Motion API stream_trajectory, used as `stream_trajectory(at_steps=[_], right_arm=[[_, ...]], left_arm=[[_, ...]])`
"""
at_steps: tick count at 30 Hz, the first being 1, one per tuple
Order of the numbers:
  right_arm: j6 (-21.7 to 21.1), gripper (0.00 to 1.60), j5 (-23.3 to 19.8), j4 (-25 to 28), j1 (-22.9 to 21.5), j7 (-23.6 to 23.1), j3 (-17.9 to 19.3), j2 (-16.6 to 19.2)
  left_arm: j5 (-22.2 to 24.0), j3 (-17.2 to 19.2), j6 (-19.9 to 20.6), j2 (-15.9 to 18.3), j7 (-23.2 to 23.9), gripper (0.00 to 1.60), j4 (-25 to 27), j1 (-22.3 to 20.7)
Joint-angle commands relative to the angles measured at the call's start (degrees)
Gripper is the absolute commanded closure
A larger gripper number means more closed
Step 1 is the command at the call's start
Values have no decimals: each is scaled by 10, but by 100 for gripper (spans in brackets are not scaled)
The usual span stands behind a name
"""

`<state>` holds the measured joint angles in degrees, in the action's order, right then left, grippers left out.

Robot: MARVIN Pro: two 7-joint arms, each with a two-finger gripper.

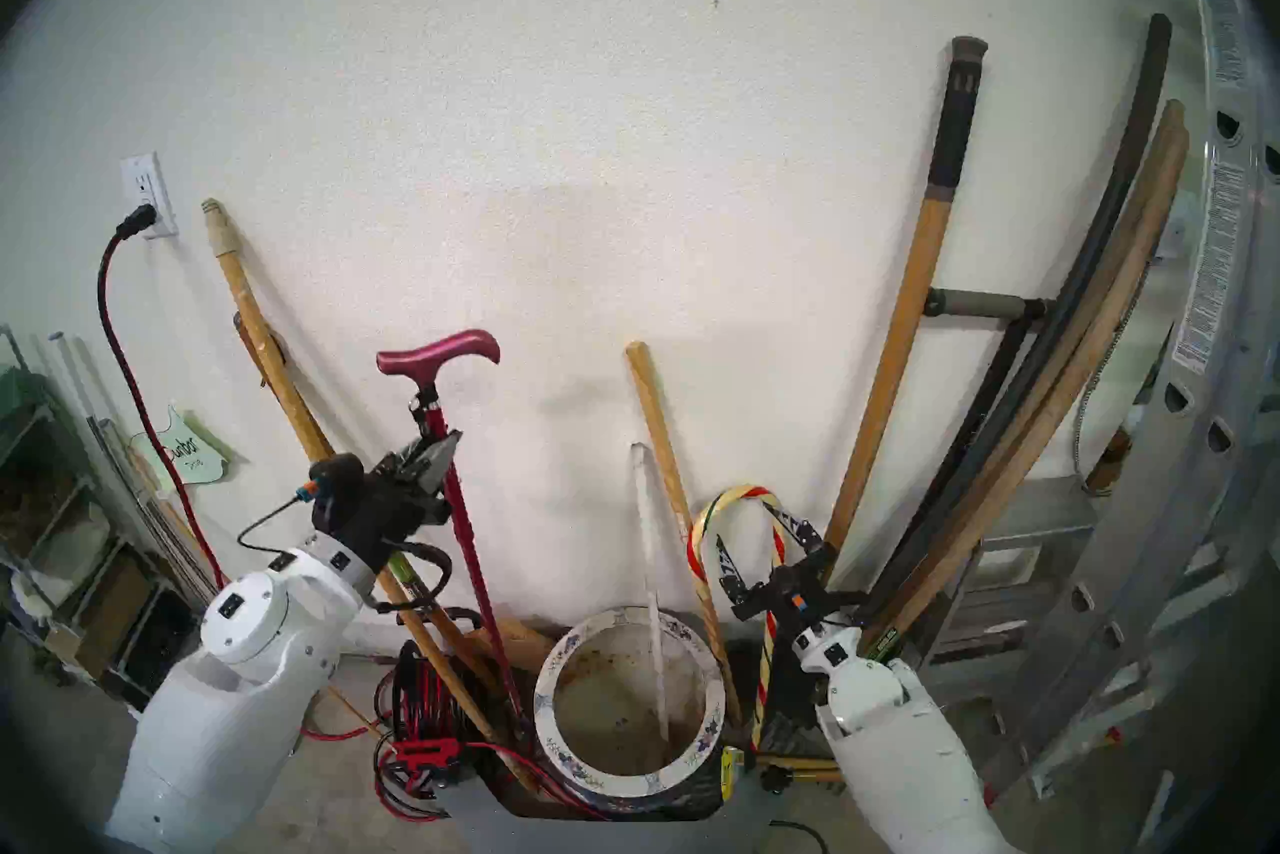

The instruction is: Take wooden sticks or brooms out of the pot

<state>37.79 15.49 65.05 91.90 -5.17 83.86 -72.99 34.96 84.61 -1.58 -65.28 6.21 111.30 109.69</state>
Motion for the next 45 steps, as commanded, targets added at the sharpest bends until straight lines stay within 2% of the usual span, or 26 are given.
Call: stream_trajectory(at_steps=[1,7,14,17,20,21,30,31,32,37,38,45], right_arm=[[-2,0,0,2,0,-1,0,1],[-3,0,0,2,0,-1,0,1],[-3,0,0,2,0,-1,0,1],[-2,0,0,2,0,-1,0,1],[-2,0,0,2,0,-1,0,1],[-2,0,0,2,0,-1,0,1],[-2,0,0,2,0,-1,0,0],[-2,0,0,2,0,-1,0,0],[-2,0,0,2,0,-1,0,0],[-2,0,0,2,0,-1,1,0],[-2,0,0,2,0,-1,1,0],[-2,0,1,1,0,-1,1,0]], left_arm=[[-25,-13,-5,-6,-19,160,2,17],[-29,-16,-7,-9,-25,160,-1,18],[-66,-33,-11,-3,-37,160,-38,4],[-73,-41,-6,-5,-39,160,-71,-12],[-96,-55,-3,-3,-45,160,-109,-35],[-112,-64,-4,-3,-46,160,-137,-52],[-148,-90,-14,-14,-50,160,-226,-110],[-157,-81,-13,-25,-45,160,-228,-106],[-153,-92,-16,-22,-50,160,-246,-122],[-159,-102,-19,-44,-53,160,-300,-153],[-150,-92,-14,-58,-50,160,-310,-153],[-135,-94,-14,-86,-60,160,-401,-199]])
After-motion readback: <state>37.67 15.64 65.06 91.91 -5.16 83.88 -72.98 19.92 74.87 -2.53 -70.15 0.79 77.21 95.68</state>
